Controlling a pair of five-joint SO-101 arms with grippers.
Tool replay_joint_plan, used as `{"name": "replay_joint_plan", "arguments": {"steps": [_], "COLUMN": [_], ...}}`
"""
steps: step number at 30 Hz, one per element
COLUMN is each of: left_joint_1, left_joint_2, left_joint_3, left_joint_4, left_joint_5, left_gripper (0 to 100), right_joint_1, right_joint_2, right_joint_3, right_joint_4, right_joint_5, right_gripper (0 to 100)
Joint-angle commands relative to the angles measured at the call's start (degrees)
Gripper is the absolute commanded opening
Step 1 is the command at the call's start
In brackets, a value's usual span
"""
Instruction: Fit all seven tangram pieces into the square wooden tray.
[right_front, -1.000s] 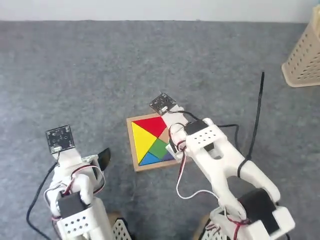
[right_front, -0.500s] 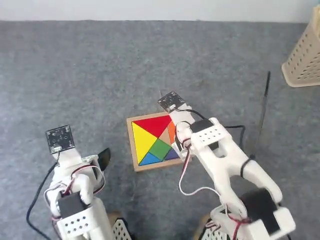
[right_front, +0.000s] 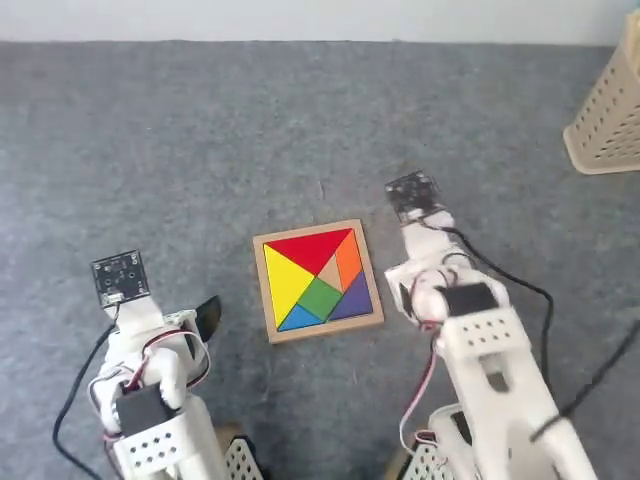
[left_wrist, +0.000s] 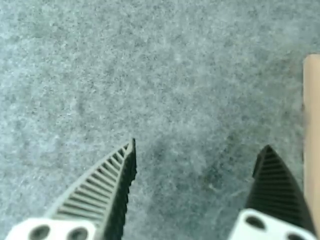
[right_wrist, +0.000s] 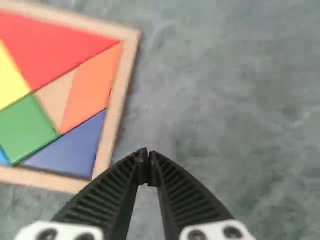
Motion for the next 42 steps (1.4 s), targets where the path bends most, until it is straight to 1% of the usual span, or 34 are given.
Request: {"name": "replay_joint_plan", "arguments": {"steps": [1, 9, 13, 18, 24, 28, 31, 33, 36, 42], "left_joint_1": [-0.26, -0.26, -0.26, -0.26, -0.26, -0.26, -0.26, -0.26, -0.26, -0.35], "left_joint_2": [-0.79, -0.79, -0.79, -0.79, -0.79, -0.79, -0.79, -0.79, -0.79, -0.79], "left_joint_3": [-0.75, -0.75, -0.75, -0.75, -0.75, -0.75, -0.75, -0.75, -0.75, -0.75], "left_joint_4": [0.35, 0.35, 0.35, 0.35, 0.35, 0.35, 0.35, 0.35, 0.35, 0.35], "left_joint_5": [-0.09, -0.09, -0.09, -0.09, -0.09, -0.09, -0.09, -0.09, -0.09, -0.09], "left_gripper": [35, 35, 35, 35, 35, 35, 35, 35, 35, 35], "right_joint_1": [2.33, 3.21, 9.19, 17.19, 23.34, 29.41, 34.07, 35.56, 36.00, 35.91], "right_joint_2": [-9.89, -20.35, -27.82, -39.08, -53.05, -63.16, -63.78, -62.46, -62.64, -63.43], "right_joint_3": [2.90, 9.76, 15.12, 20.04, 24.53, 28.22, 29.45, 31.03, 34.64, 34.37], "right_joint_4": [-3.91, -3.30, -2.15, 7.69, 15.96, 21.14, 20.62, 19.12, 16.66, 20.62], "right_joint_5": [-0.62, -0.09, -0.09, 0.18, 10.46, 11.87, 11.96, 11.96, 11.96, 11.96], "right_gripper": [0.6, 0.6, 0.6, 0.6, 0.6, 0.6, 0.6, 0.6, 0.6, 0.6]}}
